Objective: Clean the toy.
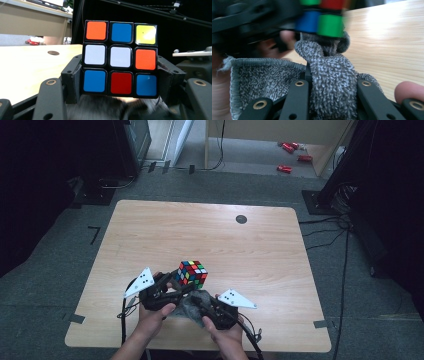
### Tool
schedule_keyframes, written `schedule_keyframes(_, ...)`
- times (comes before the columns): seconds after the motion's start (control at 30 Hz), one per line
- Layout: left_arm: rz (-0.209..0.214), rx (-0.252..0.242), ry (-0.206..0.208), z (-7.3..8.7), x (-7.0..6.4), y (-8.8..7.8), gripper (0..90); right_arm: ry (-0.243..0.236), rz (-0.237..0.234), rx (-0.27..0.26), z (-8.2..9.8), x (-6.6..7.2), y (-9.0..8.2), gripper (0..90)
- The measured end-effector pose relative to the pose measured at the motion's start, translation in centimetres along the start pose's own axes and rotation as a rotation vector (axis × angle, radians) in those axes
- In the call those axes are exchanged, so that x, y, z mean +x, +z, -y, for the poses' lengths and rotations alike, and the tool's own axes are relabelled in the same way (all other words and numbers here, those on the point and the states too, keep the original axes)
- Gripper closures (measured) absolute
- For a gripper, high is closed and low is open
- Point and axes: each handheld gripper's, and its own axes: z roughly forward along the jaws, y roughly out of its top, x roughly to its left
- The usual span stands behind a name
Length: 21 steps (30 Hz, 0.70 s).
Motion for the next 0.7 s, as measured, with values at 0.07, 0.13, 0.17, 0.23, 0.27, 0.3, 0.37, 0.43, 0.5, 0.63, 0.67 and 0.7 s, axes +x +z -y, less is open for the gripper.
schedule_keyframes(0.07, -0.005, 0.010, 0.017, 0.1, -0.3, 0.2, 34.5, -0.003, -0.027, -0.007, -0.1, 0.5, 0.0, 74.0)
schedule_keyframes(0.13, 0.000, 0.014, 0.027, 0.2, -0.5, 0.3, 34.5, 0.007, -0.022, -0.024, -0.3, 0.5, -0.2, 74.0)
schedule_keyframes(0.17, 0.002, 0.010, 0.025, 0.2, -0.5, 0.3, 34.6, 0.024, -0.016, -0.038, -0.5, 0.2, -0.5, 74.1)
schedule_keyframes(0.23, 0.000, -0.006, 0.019, 0.0, -0.5, 0.2, 34.6, 0.078, 0.002, -0.061, -0.8, -0.7, -0.8, 74.1)
schedule_keyframes(0.27, -0.001, -0.008, 0.017, 0.0, -0.4, 0.1, 34.6, 0.108, 0.031, -0.068, -0.7, -1.3, -1.0, 74.2)
schedule_keyframes(0.3, -0.004, -0.011, 0.016, -0.1, -0.3, 0.0, 34.6, 0.114, 0.045, -0.070, -0.7, -1.5, -1.1, 74.3)
schedule_keyframes(0.37, -0.011, -0.013, 0.011, -0.2, -0.1, -0.2, 34.6, 0.147, 0.090, -0.069, -0.4, -2.3, -1.2, 74.3)
schedule_keyframes(0.43, -0.022, -0.012, 0.015, -0.2, 0.0, -0.3, 34.5, 0.158, 0.098, -0.049, -0.3, -2.6, -1.1, 74.3)
schedule_keyframes(0.5, -0.023, -0.007, 0.025, -0.1, -0.1, -0.2, 34.6, 0.135, 0.069, -0.031, -0.1, -2.0, -0.8, 74.2)
schedule_keyframes(0.63, -0.027, 0.029, 0.053, 0.3, -0.5, 0.3, 34.6, 0.036, 0.007, -0.012, -0.1, 0.1, -0.2, 74.0)
schedule_keyframes(0.67, -0.026, 0.032, 0.060, 0.4, -0.7, 0.4, 34.6, 0.030, 0.008, -0.016, -0.2, 0.2, -0.2, 74.0)
schedule_keyframes(0.7, -0.025, 0.032, 0.059, 0.3, -0.7, 0.4, 34.5, 0.033, 0.013, -0.024, -0.4, 0.0, -0.4, 74.0)
